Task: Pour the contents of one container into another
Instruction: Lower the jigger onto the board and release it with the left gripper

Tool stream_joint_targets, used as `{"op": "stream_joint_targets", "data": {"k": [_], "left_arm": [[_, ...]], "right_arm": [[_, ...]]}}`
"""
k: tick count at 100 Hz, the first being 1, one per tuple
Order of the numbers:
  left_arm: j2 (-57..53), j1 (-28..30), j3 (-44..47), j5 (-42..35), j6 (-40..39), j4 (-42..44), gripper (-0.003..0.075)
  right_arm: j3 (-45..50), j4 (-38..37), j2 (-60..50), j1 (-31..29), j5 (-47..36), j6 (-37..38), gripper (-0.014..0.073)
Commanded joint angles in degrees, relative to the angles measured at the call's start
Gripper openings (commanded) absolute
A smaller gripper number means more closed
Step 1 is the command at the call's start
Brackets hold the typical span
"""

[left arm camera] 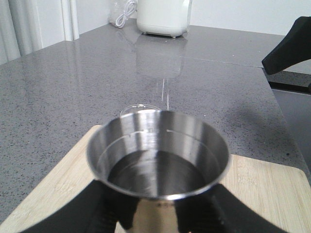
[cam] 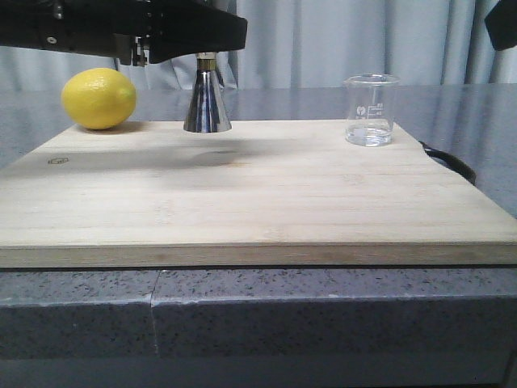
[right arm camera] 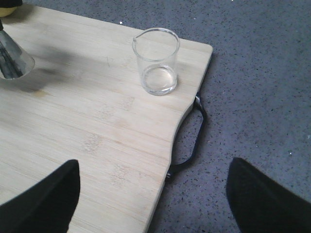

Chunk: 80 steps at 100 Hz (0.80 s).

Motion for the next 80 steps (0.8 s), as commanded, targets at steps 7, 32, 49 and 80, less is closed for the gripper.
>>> {"op": "stream_joint_targets", "data": {"k": [7, 32, 49, 80], "left_arm": [[-2.2, -0.5, -1.6, 4.8, 1.7, -5.7, 0.0229], [-2.1, -0.5, -1.4, 4.0, 3.8, -5.7, 0.0229], [-1.2, -0.5, -1.4, 4.4, 3.8, -5.7, 0.0229], [1.4, -0.5, -1.4, 5.8, 3.7, -5.7, 0.0229]], "right_arm": [[-1.6, -0.7, -0.7, 0.0, -3.4, 0.1, 0.0556], [-1.6, -0.7, -0.7, 0.0, -4.3, 0.1, 0.0556], [-1.6, -0.7, -0.7, 0.0, -4.7, 0.1, 0.0556], [-1.6, -0.8, -0.7, 0.0, -5.3, 0.1, 0.0556]]}}
